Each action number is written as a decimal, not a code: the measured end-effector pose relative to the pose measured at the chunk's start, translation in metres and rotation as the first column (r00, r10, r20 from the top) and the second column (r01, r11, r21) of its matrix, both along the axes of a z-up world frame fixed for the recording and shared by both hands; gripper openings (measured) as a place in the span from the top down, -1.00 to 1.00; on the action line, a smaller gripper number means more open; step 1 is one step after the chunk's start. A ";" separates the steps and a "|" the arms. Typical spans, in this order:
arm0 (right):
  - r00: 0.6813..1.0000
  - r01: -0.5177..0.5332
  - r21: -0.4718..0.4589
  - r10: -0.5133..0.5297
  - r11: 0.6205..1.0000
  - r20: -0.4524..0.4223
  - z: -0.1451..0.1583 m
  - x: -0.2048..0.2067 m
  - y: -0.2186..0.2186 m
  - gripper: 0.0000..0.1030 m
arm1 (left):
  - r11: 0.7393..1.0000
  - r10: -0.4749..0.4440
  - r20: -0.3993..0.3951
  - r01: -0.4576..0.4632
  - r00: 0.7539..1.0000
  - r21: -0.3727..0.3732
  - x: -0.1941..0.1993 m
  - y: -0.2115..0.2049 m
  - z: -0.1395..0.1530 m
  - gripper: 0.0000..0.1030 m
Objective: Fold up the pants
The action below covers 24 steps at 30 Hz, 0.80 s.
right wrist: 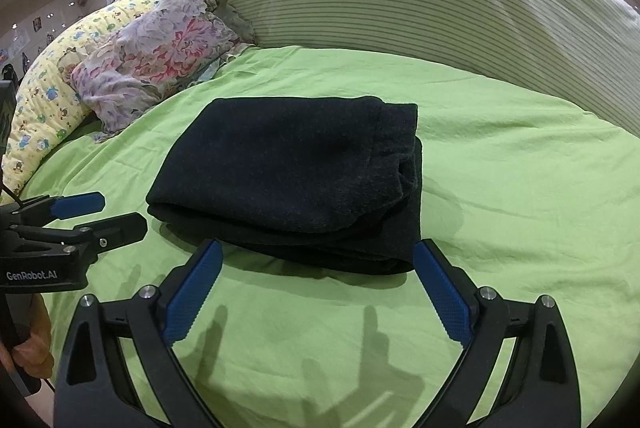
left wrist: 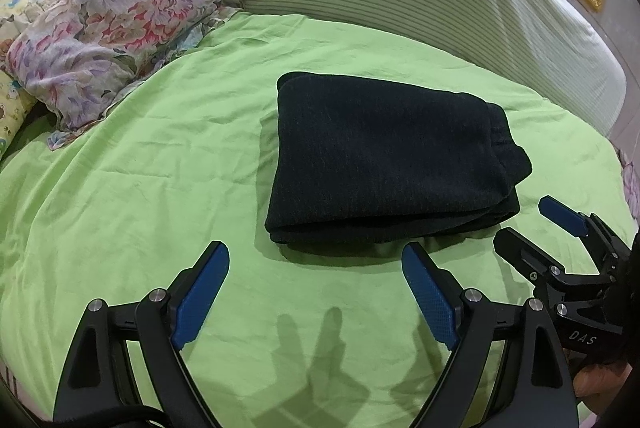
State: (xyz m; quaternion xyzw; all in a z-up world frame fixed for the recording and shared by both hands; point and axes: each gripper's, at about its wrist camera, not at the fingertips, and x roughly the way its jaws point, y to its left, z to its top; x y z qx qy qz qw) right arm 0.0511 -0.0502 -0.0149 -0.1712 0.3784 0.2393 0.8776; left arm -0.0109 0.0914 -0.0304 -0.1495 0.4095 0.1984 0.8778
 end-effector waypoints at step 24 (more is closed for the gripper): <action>1.000 -0.001 0.005 0.001 1.000 0.023 0.003 -0.007 0.006 -0.89 | 1.000 0.012 0.017 -0.012 1.000 0.027 0.000 -0.003 0.007 -0.78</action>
